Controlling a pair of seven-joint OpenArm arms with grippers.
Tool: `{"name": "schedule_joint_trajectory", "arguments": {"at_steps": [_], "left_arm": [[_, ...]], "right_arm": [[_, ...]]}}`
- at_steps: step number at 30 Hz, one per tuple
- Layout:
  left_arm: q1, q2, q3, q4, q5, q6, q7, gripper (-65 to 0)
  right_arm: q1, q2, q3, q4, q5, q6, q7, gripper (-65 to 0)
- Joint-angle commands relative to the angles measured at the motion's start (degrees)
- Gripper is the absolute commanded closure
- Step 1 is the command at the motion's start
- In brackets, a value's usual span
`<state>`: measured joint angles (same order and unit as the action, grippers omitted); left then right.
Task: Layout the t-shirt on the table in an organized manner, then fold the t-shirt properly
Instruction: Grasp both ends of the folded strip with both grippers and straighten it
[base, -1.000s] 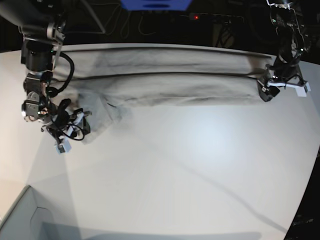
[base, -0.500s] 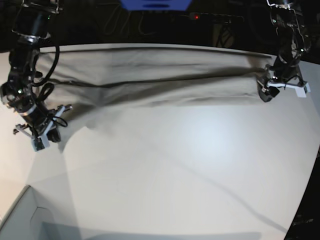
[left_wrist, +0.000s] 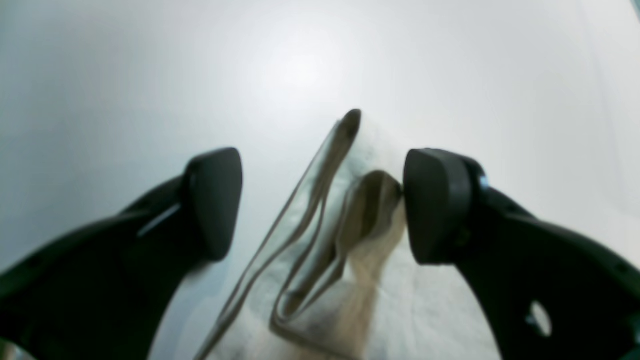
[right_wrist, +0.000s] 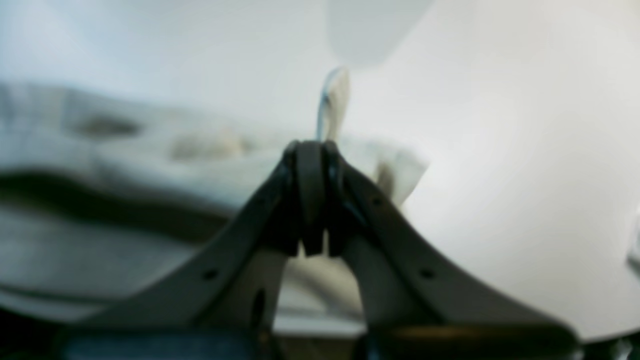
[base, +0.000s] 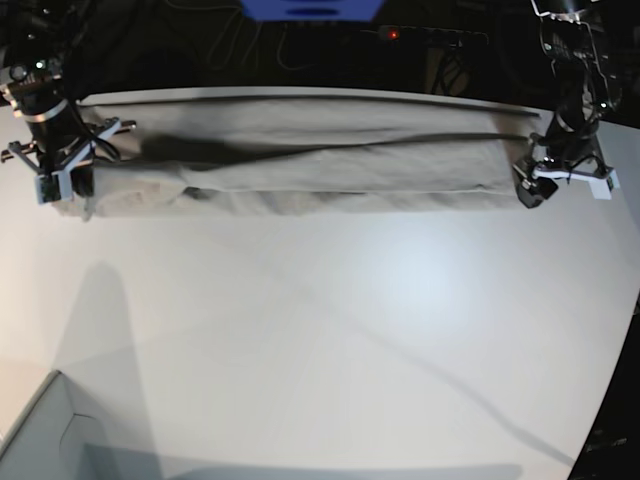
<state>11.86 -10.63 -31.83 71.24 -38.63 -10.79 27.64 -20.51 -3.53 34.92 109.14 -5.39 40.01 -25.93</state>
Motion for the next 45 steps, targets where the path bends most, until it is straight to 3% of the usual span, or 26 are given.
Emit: {"name": "schedule_joint_trajectory", "arguments": {"at_steps": [1,8,16,25,34,41,45], "left_arm": [[0.14,-0.49,-0.12,0.45,0.17,0.19,0.89,-49.2],[0.14,-0.58,-0.12,0.36,0.08,0.19,0.89,-49.4],[0.14,-0.66,-0.12,0.36,0.08,0.19,0.89,-49.5],[0.14,-0.66,-0.12,0.36,0.08,0.19,0.89,-49.5],[1.64,-0.05,2.69,3.17,-0.18,0.19,1.07,-49.4],[5.77,-0.49,2.25,12.76,-6.51,0.19,8.01,-49.5],[7.35,-0.58,2.25,13.2,-6.86,0.37,8.27,-49.5]], "right_arm": [[-0.72,0.06,0.2,0.88,0.95,-0.01,1.45,0.0],[-1.77,0.5,0.2,-4.66,0.77,-0.01,1.54,0.0],[5.88,3.75,7.33,-17.58,0.68,-0.01,1.54,0.0],[12.82,8.5,7.85,-33.14,0.68,-0.01,1.54,0.0],[13.08,8.15,4.42,-35.08,0.68,-0.01,1.54,0.0],[13.26,8.06,2.84,-35.08,0.68,-0.01,1.54,0.0],[13.35,8.06,2.84,-35.08,0.68,-0.01,1.54,0.0]]}}
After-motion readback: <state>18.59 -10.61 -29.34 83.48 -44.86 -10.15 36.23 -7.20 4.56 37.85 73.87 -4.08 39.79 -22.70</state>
